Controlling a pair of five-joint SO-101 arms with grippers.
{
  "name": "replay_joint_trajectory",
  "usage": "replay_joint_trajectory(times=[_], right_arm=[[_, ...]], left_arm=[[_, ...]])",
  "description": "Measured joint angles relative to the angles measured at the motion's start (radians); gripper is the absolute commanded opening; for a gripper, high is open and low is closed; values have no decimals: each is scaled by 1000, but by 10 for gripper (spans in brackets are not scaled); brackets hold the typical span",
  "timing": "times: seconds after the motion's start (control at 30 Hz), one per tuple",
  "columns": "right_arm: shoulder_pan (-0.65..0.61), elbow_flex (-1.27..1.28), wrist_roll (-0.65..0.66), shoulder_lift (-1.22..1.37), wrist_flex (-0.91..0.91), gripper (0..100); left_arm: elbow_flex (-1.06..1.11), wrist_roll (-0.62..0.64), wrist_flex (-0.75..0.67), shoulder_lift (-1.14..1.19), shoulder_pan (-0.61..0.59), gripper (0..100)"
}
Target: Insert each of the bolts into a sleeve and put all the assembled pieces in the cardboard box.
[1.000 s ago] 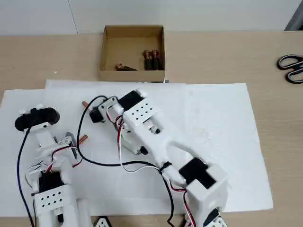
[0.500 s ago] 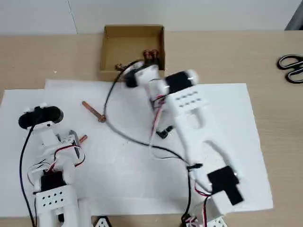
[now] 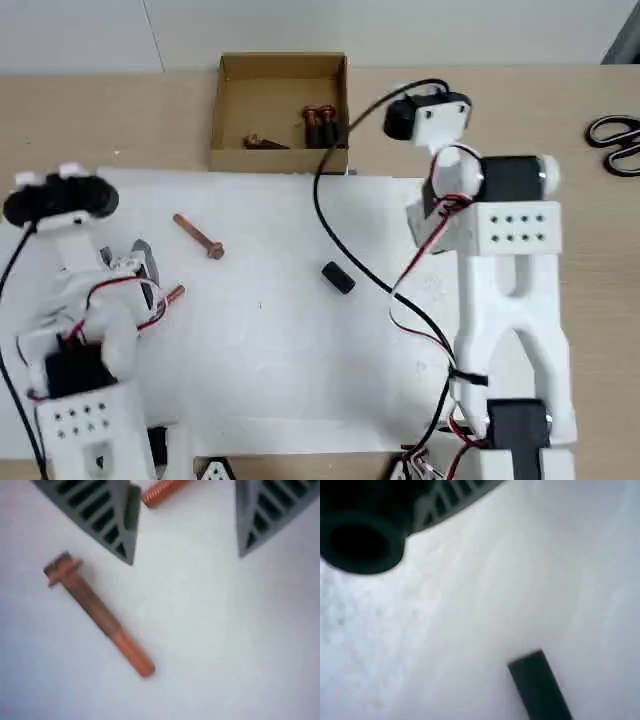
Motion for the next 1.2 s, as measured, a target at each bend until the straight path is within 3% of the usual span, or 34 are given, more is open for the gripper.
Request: replay_joint_trajectory(times=[0.2,0.5,0.87,1.2], right_arm=[[98,180,0,-149,2,6],[287,416,0,-393,-8,6],[345,615,6,-615,-9,5],[345,624,72,-700,-11,5]], left_arm=[[-259,0,190,322,-29,127],[-603,-190,517,787,-29,129],[-666,-528,546,1120,-31,131],[-844,-669,546,1270,-31,188]])
